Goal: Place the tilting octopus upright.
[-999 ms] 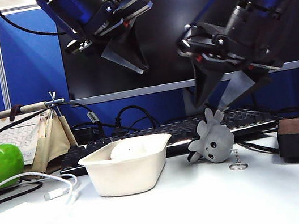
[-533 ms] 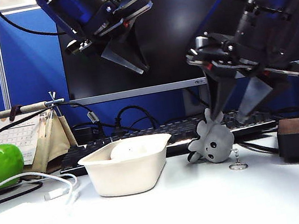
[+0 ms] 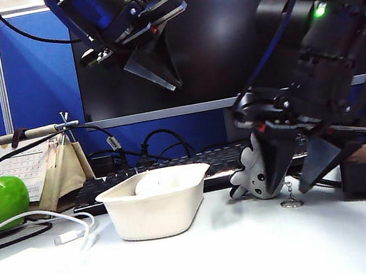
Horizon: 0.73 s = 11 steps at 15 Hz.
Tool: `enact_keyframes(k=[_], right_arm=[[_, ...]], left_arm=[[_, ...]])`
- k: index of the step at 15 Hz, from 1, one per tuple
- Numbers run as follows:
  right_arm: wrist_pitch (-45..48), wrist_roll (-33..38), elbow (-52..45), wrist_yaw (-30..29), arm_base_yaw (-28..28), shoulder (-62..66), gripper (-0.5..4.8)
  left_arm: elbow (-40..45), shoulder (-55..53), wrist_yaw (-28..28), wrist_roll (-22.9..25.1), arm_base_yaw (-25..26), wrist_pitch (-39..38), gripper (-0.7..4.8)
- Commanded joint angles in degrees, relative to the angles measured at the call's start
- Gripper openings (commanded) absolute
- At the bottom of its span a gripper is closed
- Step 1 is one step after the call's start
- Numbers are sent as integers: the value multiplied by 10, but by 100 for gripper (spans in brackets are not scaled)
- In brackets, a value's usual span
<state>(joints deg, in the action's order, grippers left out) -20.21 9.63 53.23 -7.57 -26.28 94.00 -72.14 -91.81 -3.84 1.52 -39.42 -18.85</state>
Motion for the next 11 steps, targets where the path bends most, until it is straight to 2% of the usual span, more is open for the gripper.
enact_keyframes(k=[1,11], right_arm=[[40,-11,3,-1,0,1,248],[87,-37,5,0,0,3,242]], left_arm=[[-2,3,2,2,0,5,62],[-3,3,2,2,0,14,62]])
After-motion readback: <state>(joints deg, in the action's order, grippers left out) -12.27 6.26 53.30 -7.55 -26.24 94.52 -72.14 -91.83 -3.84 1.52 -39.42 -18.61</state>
